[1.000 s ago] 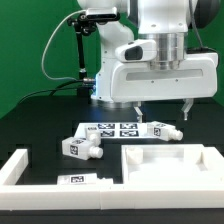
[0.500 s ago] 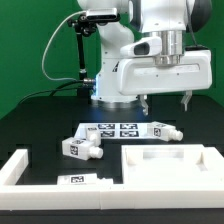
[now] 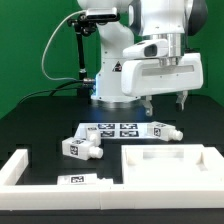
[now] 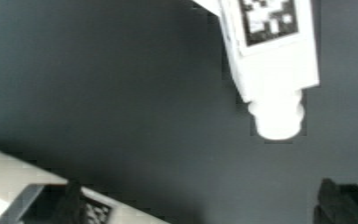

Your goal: Assemble one leg

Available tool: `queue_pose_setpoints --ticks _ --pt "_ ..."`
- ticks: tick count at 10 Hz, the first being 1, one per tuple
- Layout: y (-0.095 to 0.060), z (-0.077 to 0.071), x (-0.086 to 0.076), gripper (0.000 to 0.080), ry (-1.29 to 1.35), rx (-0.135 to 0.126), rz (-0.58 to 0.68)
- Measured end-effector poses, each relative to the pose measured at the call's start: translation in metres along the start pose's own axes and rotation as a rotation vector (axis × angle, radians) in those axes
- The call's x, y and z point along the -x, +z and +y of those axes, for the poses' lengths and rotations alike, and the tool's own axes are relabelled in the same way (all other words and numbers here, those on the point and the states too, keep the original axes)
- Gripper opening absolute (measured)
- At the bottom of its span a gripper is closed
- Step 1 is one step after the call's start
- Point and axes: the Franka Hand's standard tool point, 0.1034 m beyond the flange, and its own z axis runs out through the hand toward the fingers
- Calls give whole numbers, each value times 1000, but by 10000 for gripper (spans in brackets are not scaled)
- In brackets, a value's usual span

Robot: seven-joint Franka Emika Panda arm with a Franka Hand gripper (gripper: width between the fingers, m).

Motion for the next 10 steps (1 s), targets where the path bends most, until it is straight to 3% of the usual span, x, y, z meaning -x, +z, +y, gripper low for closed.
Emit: queue_pose_setpoints --ticks 4,5,7,10 --pt "5 -4 3 649 -18 -13 -18" --pt "12 -21 4 649 28 -39 -51" --pt "33 -40 5 649 26 -61 -88" --pt "44 -41 15 649 22 -52 -84"
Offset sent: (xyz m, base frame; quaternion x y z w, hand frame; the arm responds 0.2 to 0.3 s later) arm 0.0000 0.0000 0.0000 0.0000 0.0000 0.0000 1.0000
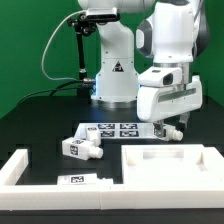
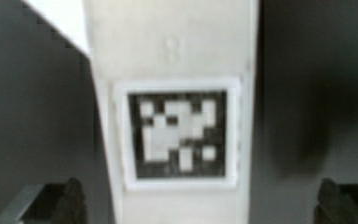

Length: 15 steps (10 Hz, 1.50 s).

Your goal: Assemble one leg

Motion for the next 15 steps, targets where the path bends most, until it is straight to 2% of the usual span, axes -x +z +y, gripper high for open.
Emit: queue_pose_setpoints --ticks 1,3,4,5,7,8,9,12,13,15 --pt "0 0 0 595 0 0 0" --pt "0 0 0 321 0 0 0" --pt "0 0 0 321 0 0 0" --pt "0 3 1 285 -38 -3 -7" --pt "-14 39 2 285 -303 -27 -46" --pt "-20 49 -2 285 -474 -30 -48" --pt "-21 48 -2 285 -597 -24 -42" --pt "-19 50 0 285 -733 -25 -51" --pt "-16 49 3 285 -869 -34 -58" --pt "-8 44 7 286 -1105 -84 -72"
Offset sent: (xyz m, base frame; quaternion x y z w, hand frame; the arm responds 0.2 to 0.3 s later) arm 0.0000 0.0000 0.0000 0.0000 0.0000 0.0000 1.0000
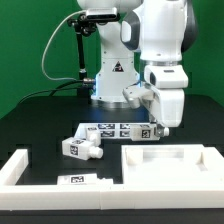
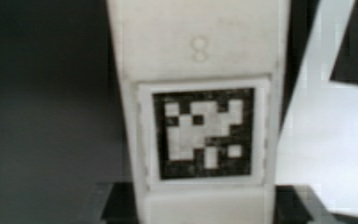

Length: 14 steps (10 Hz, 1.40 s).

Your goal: Assemble one leg

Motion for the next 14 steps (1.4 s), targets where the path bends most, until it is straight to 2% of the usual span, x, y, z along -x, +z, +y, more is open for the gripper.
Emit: queue_pose_setpoints --ticks 1,2,5,6,8,9,12,13,14 --pt "0 0 -1 286 -134 -18 4" --pt "2 2 3 286 -212 -49 12" --pt "3 1 10 287 -344 -47 -6" --pt "4 -2 8 287 -454 -57 -11" --pt "8 -12 -15 287 -602 -95 5" --pt "9 -14 -20 287 -740 -105 11" --pt "9 -15 -15 287 -783 -106 8" --pt "9 -15 -15 381 -782 -106 7" --pt "9 -15 -14 381 -780 -106 7"
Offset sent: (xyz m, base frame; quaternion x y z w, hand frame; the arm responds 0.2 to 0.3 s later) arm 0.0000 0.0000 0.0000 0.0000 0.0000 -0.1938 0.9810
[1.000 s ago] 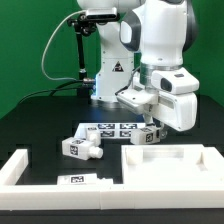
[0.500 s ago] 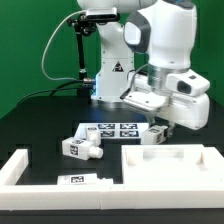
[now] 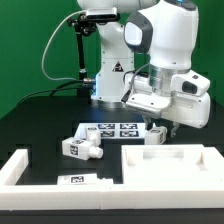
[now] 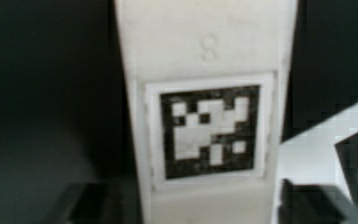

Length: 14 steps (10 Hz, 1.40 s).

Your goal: Assemble one leg

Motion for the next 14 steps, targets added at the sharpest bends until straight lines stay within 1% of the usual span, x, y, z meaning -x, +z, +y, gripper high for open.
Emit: queue_pose_setpoints --ticks 1,2,3,4,5,6,7,9,10,11,13,14 --pt "0 0 0 560 4 0 0" --pt "-1 -1 1 623 16 1 -1" --pt "-11 -7 5 623 65 -2 -13" --pt "-29 -16 12 645 97 -12 -34" --pt "-44 -18 20 645 203 -19 -53" --pt "-51 -17 26 649 349 -33 -62" --pt "-57 -15 33 649 477 -54 -68" --pt "-62 -6 47 649 665 -55 -80" --pt "-61 0 50 649 737 -52 -82" --pt "-61 7 48 649 898 -55 -90" --pt "-60 6 48 649 971 -53 -88" --pt "-60 6 48 649 1056 -49 -91"
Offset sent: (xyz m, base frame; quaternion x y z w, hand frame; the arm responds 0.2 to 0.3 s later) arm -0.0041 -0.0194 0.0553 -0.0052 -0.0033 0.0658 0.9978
